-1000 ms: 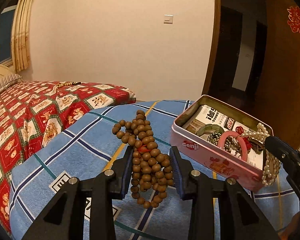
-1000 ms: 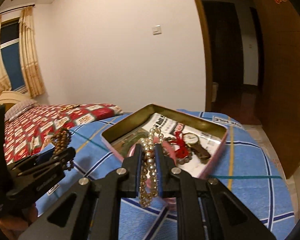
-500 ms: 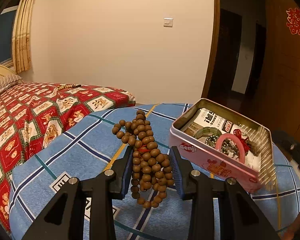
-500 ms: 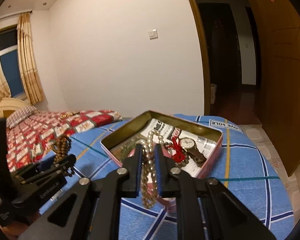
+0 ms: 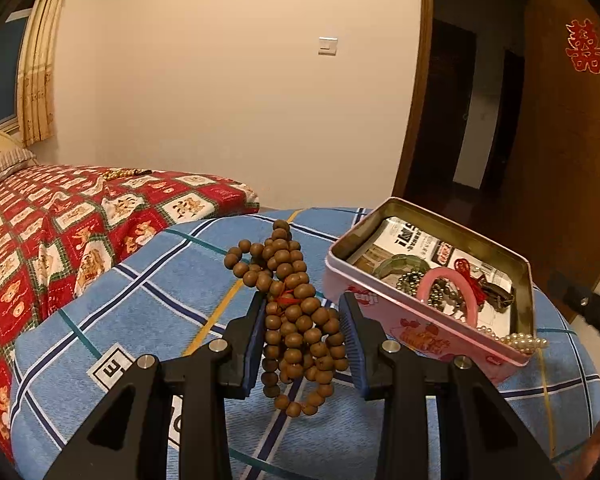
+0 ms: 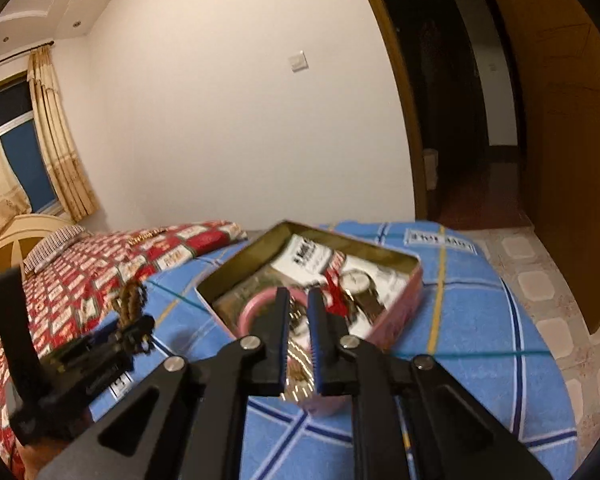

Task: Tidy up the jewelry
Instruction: 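Carry the wooden beads over the tin and open the left tool to drop them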

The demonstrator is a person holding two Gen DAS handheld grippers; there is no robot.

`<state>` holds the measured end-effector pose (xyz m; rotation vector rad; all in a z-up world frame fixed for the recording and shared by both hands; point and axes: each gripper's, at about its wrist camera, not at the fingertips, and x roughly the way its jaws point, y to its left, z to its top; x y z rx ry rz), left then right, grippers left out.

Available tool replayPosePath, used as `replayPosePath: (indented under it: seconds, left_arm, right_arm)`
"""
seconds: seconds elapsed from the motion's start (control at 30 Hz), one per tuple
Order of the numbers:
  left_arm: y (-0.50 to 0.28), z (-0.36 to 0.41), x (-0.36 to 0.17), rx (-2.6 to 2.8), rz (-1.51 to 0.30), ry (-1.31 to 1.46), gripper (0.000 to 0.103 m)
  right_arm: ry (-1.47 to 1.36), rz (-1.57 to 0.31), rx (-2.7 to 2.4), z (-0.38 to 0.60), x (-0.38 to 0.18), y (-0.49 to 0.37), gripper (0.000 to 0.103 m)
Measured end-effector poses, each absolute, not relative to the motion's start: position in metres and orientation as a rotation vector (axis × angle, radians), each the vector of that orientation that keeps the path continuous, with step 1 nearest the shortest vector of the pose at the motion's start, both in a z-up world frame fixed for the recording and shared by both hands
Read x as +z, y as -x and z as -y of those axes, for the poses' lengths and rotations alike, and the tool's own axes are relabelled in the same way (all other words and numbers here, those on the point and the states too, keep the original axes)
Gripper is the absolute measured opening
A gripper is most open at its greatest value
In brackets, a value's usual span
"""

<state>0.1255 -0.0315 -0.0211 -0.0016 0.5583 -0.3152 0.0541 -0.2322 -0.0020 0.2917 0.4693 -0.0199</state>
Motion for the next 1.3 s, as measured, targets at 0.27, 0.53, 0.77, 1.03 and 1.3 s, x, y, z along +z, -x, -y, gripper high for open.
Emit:
replayPosePath:
  seconds: [0.27,0.53,0.77,1.03,1.3]
  left_arm:
    - [-0.118,0.052,0.000,-0.404,-0.504,0.021,0.037]
    - [-0.137,0.111,0.010,-0.486,-0.504,-0.057,0.037]
    - [-0.172,0.167,-0.002,-0.523,-0.572,-0.111,0.037]
    - [-0.190,0.181,-0.019,-0.494,-0.623,-0.130,0.037]
    - [-0.191,0.186,-0.023,-0.482,-0.649,-0.144,0.045]
  right_arm:
    - [-0.346,-0.474,-0.092,0.252,-0.001,-0.068,0.015]
    - [-0.266,-0.393,-0.185,0.261,0.009,-0.083,0.015]
    - [-0.301,-0.415,-0.207,0.275,-0.001,-0.084,0.015]
    - [-0.283,-0.434,-0.211,0.272,-0.003,-0.090,0.015]
    - [-0.295,-0.418,-0.248,0.275,-0.003,-0.090,0.060]
